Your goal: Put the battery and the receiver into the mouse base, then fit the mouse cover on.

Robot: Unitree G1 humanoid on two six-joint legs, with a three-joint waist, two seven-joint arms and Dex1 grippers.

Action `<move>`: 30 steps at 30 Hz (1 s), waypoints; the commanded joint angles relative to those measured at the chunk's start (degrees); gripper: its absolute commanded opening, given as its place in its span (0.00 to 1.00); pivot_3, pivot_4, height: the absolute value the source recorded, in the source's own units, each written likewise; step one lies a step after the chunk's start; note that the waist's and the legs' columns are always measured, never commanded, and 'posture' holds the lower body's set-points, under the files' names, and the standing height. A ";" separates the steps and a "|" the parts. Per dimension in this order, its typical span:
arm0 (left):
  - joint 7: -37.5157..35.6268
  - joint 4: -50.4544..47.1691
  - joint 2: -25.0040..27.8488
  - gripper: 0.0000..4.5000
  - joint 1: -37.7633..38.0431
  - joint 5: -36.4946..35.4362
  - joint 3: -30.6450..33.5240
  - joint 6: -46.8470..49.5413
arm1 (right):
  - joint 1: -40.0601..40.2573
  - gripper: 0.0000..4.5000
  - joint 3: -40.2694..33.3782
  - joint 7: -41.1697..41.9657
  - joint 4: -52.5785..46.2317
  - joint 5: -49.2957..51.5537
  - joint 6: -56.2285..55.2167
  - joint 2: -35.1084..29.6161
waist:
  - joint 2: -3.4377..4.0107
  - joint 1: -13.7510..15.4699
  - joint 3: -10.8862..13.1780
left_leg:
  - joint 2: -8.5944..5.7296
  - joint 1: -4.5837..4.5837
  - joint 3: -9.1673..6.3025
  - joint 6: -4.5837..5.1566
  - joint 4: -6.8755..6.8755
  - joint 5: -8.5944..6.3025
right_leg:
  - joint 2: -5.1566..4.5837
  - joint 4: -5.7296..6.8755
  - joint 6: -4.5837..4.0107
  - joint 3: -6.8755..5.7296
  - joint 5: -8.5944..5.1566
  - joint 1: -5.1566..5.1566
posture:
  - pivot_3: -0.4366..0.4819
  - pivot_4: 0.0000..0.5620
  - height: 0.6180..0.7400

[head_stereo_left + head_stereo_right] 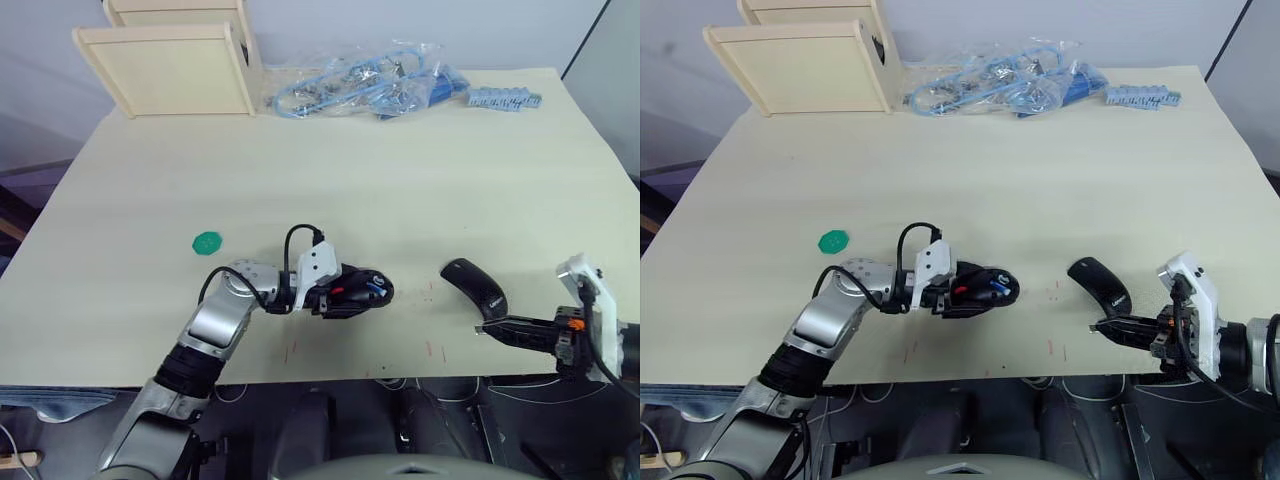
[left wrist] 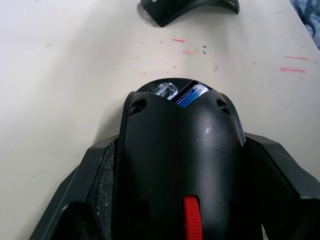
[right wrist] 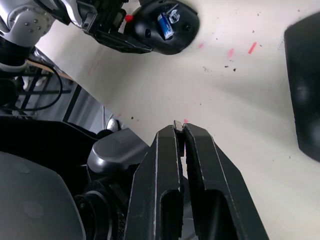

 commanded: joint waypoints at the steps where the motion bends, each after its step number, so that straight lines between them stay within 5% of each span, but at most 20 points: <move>1: 1.41 -2.27 -0.58 0.67 -0.57 -0.01 -0.23 0.87 | -7.59 0.00 4.35 -3.16 -0.52 3.69 -0.27 -4.57 | 0.01 -0.25 0.00 | 0.00 0.01 0.02 0.00 0.01 0.00 | 0.00 0.02 0.00 0.01 0.00 0.00 | 0.48 0.27 1.00; 7: 2.61 -2.03 -1.29 0.67 -0.93 0.85 -1.36 1.44 | -30.60 0.00 21.20 -11.84 3.89 9.40 1.86 -6.50 | 0.02 -0.38 0.00 | 0.02 0.01 -0.01 0.00 0.03 0.00 | 0.01 0.02 -0.01 -0.02 0.00 0.00 | 0.48 0.27 1.00; 16: 3.69 -1.43 -1.67 0.67 -1.23 1.45 -1.97 0.80 | -64.26 0.00 41.81 -12.58 12.86 -2.94 16.51 6.42 | 0.06 -0.13 0.01 | 0.03 -0.15 -0.09 -0.01 0.05 0.00 | -0.13 -0.01 -0.01 -0.10 0.01 -0.10 | 0.48 0.27 1.00; 26: 4.79 -0.47 -3.26 0.67 -1.53 2.37 -2.88 0.63 | -77.50 0.00 48.13 -4.67 23.15 -19.78 26.05 17.67 | 0.07 0.04 0.01 | -0.05 -0.23 -0.11 0.00 0.05 0.00 | -0.20 0.08 -0.01 -0.15 0.02 -0.21 | 0.48 0.27 1.00; 30: 4.37 -0.01 -2.83 0.67 -1.64 3.60 -4.19 1.18 | -84.73 0.00 57.96 1.39 26.09 -26.01 26.57 19.72 | 0.13 -0.27 -0.01 | -0.11 -0.20 -0.07 0.00 0.05 0.00 | -0.19 0.18 -0.01 -0.09 0.02 -0.28 | 0.48 0.27 1.00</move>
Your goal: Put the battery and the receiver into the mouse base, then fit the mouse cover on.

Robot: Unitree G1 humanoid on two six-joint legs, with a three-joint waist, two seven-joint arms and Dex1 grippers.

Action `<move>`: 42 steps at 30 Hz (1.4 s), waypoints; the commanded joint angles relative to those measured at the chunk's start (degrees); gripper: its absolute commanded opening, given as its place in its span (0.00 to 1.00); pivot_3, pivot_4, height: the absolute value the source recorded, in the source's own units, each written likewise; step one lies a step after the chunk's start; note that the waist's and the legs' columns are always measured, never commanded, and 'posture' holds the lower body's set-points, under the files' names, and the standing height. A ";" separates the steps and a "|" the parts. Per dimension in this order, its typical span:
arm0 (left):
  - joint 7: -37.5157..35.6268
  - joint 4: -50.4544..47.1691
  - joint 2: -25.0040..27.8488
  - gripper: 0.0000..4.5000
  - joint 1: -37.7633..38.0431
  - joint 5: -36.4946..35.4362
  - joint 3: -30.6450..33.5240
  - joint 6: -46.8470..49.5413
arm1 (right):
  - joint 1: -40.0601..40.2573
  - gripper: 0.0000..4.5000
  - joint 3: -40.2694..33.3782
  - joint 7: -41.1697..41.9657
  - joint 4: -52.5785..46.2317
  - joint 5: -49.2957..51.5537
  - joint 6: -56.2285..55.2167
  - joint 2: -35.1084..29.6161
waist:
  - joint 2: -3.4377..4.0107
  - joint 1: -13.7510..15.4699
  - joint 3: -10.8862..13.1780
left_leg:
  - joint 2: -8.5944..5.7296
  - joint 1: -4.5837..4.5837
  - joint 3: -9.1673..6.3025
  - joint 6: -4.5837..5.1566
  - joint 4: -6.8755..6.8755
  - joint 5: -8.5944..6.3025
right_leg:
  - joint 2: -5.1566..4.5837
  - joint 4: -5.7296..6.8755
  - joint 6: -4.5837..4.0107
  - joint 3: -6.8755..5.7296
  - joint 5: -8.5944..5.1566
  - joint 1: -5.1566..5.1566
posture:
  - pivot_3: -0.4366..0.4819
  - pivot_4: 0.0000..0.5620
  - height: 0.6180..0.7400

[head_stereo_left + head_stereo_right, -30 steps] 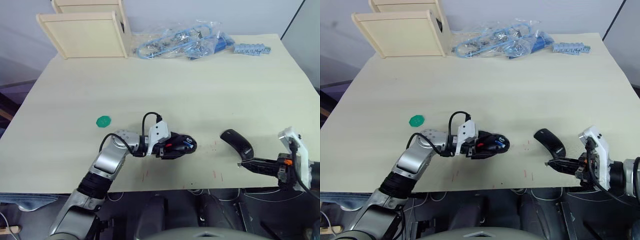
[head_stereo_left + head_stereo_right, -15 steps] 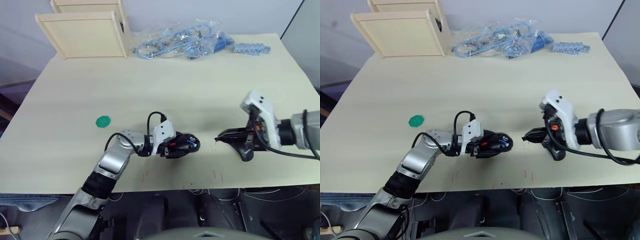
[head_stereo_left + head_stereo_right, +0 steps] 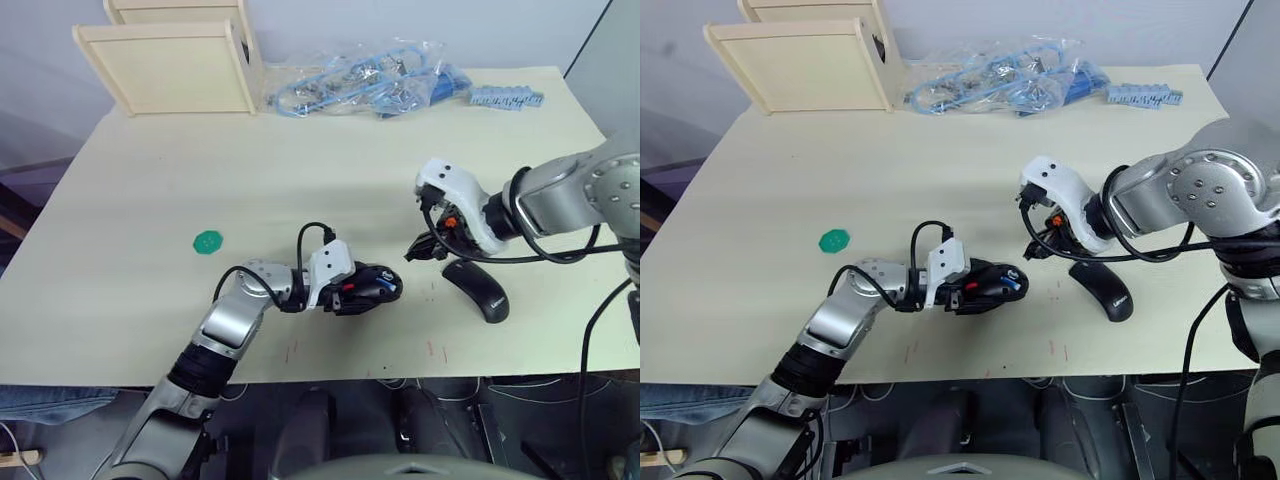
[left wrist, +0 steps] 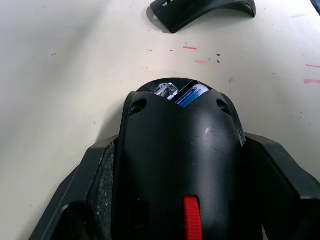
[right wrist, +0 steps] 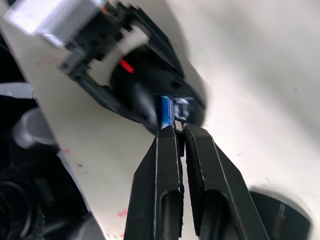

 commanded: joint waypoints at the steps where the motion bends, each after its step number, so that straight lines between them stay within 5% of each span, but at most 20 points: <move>1: -0.14 0.14 -0.15 0.67 -0.41 1.20 -1.96 0.09 | -6.16 0.00 6.62 6.82 1.32 -6.05 0.38 1.13 | 0.01 0.05 0.00 | -0.01 -0.01 -0.01 0.00 -0.01 0.00 | 0.03 -0.01 -0.01 -0.03 0.00 -0.02 | 0.48 0.27 1.00; 22: 0.45 -0.11 -0.57 0.67 -0.48 1.62 -2.62 0.91 | -12.45 0.00 22.68 25.72 11.18 -27.41 -4.30 10.60 | 0.03 0.06 -0.01 | -0.10 -0.06 -0.50 -0.01 0.00 0.01 | -0.03 -0.02 0.00 -0.19 0.00 0.00 | 0.48 0.27 1.00; 42: 0.75 -0.16 -0.76 0.67 -0.28 1.86 -2.96 0.94 | -9.81 0.00 25.40 32.11 11.80 -36.98 -6.71 12.70 | 0.03 0.07 -0.01 | -0.12 -0.07 -0.55 -0.02 0.00 0.01 | -0.04 -0.03 0.00 -0.24 0.00 0.01 | 0.48 0.27 1.00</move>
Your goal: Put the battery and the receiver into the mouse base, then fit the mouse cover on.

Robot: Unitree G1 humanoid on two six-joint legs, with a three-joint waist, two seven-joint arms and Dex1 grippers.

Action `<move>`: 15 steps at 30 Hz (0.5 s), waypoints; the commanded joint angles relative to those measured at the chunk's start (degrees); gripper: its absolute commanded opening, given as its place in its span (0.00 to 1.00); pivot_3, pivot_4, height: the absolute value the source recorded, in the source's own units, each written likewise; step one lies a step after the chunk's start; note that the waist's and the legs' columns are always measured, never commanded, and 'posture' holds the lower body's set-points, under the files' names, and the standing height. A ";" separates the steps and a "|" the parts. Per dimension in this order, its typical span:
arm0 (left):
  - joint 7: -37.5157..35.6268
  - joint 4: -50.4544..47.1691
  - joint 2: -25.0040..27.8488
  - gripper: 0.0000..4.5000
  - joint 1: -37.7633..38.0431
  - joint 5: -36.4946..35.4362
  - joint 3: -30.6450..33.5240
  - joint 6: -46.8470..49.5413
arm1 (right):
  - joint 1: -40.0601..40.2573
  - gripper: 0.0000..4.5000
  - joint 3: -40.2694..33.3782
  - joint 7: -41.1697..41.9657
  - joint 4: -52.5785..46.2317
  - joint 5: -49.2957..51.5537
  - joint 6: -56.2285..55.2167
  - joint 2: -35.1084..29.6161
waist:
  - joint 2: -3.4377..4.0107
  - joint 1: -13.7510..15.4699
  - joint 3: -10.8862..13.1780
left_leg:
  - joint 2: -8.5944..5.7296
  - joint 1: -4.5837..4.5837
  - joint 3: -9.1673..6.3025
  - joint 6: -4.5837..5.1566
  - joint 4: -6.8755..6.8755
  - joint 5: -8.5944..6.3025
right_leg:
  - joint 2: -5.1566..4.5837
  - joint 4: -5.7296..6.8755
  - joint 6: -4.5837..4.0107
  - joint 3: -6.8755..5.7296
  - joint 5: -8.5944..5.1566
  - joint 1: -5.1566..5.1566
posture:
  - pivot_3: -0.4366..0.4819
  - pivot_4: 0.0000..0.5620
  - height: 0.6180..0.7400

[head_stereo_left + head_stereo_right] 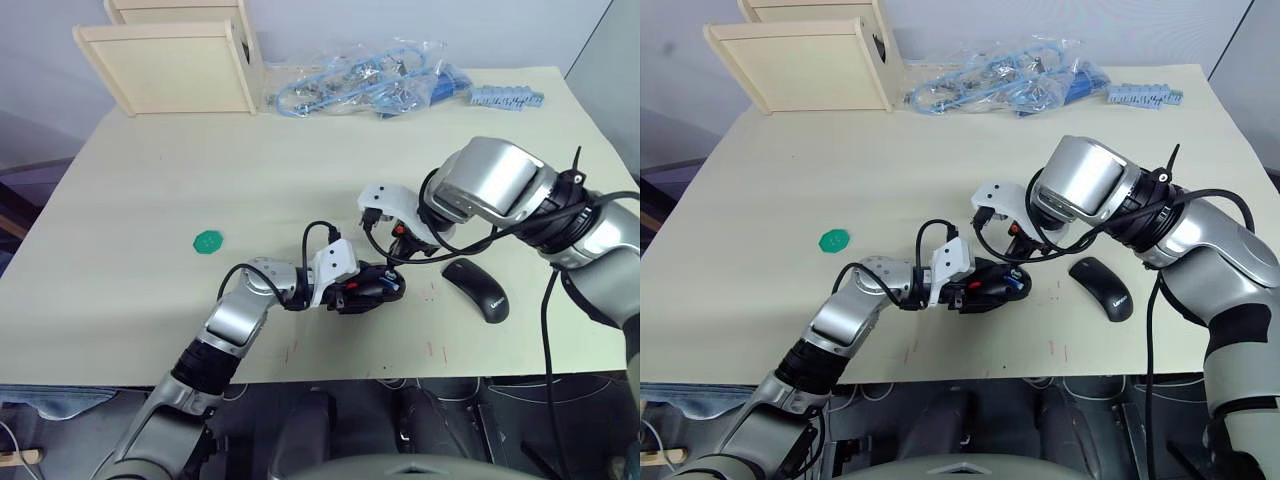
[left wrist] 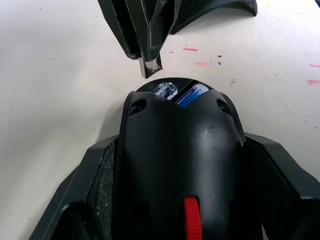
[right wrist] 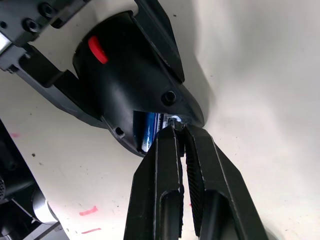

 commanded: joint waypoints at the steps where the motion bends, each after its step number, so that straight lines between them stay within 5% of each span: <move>1: 0.31 -0.36 -0.35 0.67 0.69 0.88 -1.77 0.58 | -0.17 0.00 -0.49 0.96 -1.01 -1.22 -0.47 0.28 | 0.00 0.00 0.00 | 0.00 0.00 0.00 0.00 0.00 0.00 | 0.00 0.00 0.00 0.00 0.00 0.00 | 0.48 0.27 1.00; 15: 0.30 -0.52 -0.39 0.67 0.77 0.72 -1.72 0.94 | 1.32 0.00 -0.96 1.88 -0.83 -3.49 -0.17 1.46 | 0.00 0.00 0.00 | 0.00 0.00 -0.01 0.00 0.00 0.00 | 0.00 0.00 0.00 -0.01 0.00 0.00 | 0.48 0.27 1.00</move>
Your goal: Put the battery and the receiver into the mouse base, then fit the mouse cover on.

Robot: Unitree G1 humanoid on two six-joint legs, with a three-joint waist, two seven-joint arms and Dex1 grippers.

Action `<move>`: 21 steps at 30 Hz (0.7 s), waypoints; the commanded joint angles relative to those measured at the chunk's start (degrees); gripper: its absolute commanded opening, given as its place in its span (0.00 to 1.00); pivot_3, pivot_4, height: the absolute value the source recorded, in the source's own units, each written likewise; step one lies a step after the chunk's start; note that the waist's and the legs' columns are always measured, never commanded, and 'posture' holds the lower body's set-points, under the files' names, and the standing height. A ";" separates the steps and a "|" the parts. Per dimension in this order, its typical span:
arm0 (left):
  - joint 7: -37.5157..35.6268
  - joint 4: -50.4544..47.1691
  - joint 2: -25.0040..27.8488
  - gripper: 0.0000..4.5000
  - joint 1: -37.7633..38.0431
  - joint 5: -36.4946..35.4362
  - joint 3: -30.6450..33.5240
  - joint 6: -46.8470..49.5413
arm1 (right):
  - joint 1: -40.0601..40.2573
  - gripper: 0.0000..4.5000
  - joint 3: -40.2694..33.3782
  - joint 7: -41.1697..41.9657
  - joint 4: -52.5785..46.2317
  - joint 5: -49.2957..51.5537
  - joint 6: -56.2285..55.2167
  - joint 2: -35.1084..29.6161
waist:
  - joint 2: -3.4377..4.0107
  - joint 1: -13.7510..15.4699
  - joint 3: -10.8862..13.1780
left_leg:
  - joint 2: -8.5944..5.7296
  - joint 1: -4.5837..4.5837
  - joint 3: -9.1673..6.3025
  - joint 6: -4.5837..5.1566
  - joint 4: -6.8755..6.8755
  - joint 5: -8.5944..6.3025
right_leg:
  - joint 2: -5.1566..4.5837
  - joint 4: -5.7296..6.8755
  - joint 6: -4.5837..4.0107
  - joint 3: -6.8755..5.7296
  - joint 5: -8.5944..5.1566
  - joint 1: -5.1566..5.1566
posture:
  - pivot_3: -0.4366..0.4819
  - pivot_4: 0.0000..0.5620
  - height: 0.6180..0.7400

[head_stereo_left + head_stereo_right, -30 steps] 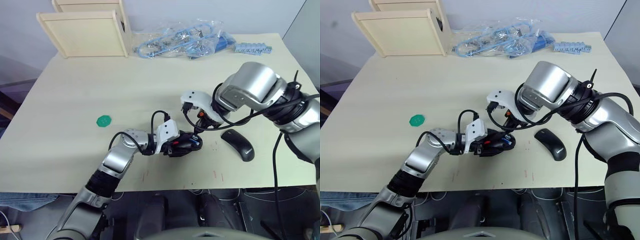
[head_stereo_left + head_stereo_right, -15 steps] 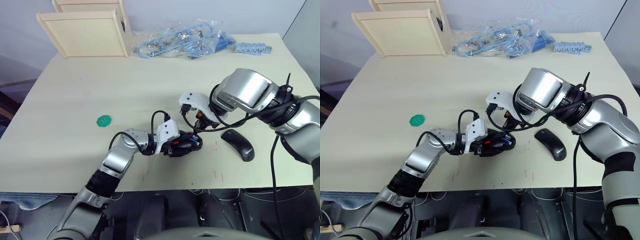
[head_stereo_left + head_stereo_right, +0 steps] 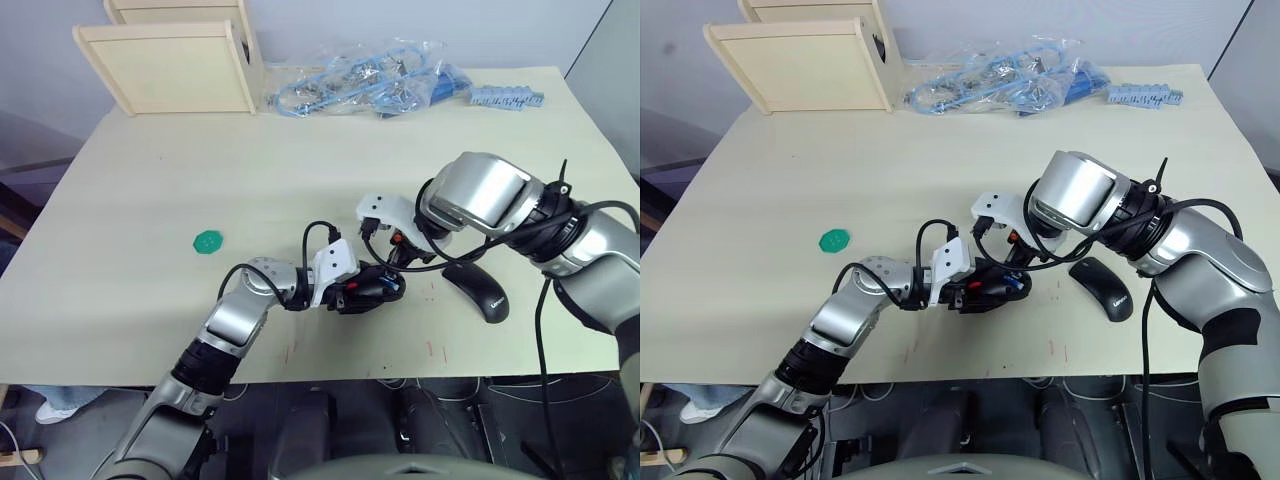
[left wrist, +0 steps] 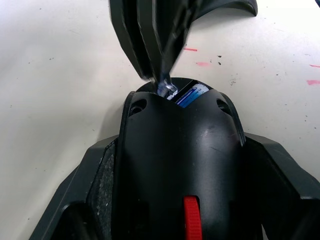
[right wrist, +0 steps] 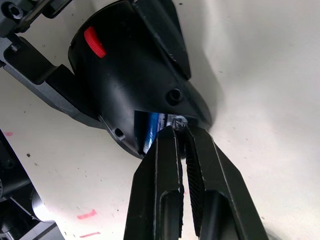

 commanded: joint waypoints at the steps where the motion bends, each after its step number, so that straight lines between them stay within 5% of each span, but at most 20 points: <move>1: 0.34 -0.49 -0.38 0.67 0.77 0.74 -1.71 0.82 | -0.12 0.00 -1.15 0.44 -1.09 -0.60 -0.03 -0.13 | 0.00 -0.01 0.00 | 0.00 0.00 0.00 0.00 0.00 0.00 | 0.00 0.00 0.00 0.00 0.00 0.00 | 0.48 0.27 1.00; 21: 0.86 -0.97 -0.51 0.67 1.06 0.66 -1.75 1.28 | 1.32 0.00 0.39 0.48 -1.37 -3.95 -2.40 0.50 | 0.00 -0.02 0.00 | -0.01 0.00 -0.03 0.00 0.00 0.00 | -0.01 0.00 0.00 -0.02 0.00 0.01 | 0.48 0.27 1.00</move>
